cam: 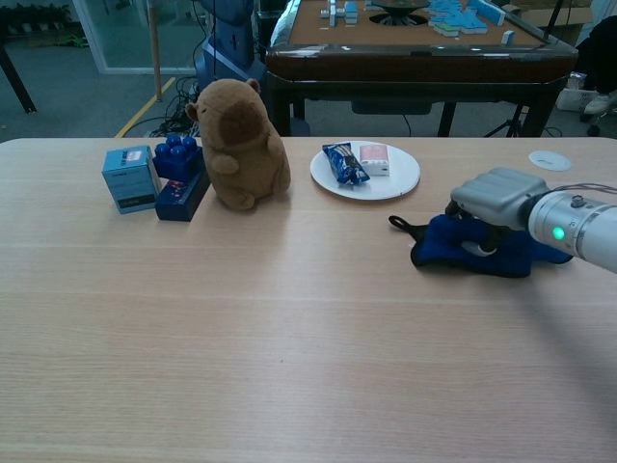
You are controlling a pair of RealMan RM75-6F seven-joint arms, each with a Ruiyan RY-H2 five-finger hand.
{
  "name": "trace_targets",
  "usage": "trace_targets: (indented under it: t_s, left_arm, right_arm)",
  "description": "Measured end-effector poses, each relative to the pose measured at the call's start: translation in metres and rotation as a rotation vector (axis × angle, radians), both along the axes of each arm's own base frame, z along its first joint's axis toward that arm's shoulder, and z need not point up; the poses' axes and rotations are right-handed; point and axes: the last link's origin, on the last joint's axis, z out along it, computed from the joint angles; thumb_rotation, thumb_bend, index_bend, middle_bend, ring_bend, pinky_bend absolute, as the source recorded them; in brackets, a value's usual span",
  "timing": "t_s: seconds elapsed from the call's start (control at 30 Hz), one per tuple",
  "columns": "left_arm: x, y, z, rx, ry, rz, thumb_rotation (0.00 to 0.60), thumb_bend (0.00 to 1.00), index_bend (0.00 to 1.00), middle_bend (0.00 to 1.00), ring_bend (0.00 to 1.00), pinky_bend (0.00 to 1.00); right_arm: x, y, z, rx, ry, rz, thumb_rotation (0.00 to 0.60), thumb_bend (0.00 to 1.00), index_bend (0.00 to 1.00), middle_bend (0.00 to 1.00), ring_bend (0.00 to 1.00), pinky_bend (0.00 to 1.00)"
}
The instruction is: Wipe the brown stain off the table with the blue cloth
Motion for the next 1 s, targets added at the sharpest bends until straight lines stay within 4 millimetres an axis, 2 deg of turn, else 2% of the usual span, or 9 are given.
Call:
trace_targets:
  t_s: [0.33, 0.43, 0.6, 1.0]
  left_arm:
    - [0.0, 0.0, 0.0, -0.003, 0.001, -0.001, 0.6, 0.41, 0.17, 0.02, 0.05, 0.03]
    - [0.001, 0.0, 0.0, -0.002, 0.001, -0.003, 0.6, 0.41, 0.17, 0.02, 0.05, 0.03]
    - [0.0, 0.0, 0.001, 0.0, 0.0, 0.001, 0.6, 0.41, 0.17, 0.02, 0.05, 0.03]
    - [0.0, 0.001, -0.001, -0.008, 0.004, 0.0, 0.6, 0.41, 0.17, 0.02, 0.05, 0.03]
  right_arm:
    - [0.028, 0.034, -0.016, 0.147, -0.136, 0.045, 0.6, 0.59, 0.69, 0.57, 0.59, 0.8]
    - [0.027, 0.04, -0.016, 0.171, -0.124, 0.066, 0.6, 0.59, 0.69, 0.57, 0.59, 0.8]
    - [0.018, 0.03, -0.01, 0.133, -0.094, 0.054, 0.6, 0.59, 0.69, 0.57, 0.59, 0.8]
    - [-0.02, -0.008, 0.026, -0.042, -0.011, -0.055, 0.6, 0.59, 0.69, 0.57, 0.59, 0.8]
